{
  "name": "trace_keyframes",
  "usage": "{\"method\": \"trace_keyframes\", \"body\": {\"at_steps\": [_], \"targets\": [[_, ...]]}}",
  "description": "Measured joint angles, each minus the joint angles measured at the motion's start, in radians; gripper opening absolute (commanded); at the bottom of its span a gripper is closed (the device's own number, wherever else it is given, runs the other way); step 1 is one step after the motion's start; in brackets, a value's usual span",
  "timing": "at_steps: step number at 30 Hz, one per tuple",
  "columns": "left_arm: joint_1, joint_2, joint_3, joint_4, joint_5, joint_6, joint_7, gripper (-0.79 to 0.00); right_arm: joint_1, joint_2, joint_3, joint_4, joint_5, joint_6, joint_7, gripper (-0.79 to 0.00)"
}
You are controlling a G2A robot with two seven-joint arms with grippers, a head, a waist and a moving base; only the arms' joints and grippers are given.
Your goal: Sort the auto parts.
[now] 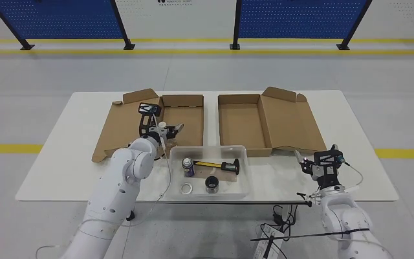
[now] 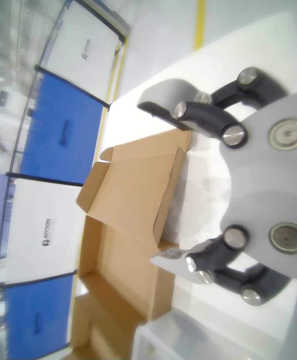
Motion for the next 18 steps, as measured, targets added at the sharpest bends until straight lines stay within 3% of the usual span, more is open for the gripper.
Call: {"method": "trace_keyframes", "body": {"at_steps": [9,18], "targets": [[0.026,0.008,-0.039,-0.164,-0.011,-0.035,-0.083,0.000,0.000,0.000,0.000,0.000,0.000,0.000,0.000,0.000],[0.052,0.016,-0.043,-0.344,-0.091,-0.133,-0.258,0.000,0.000,0.000,0.000,0.000,0.000,0.000,0.000,0.000]]}}
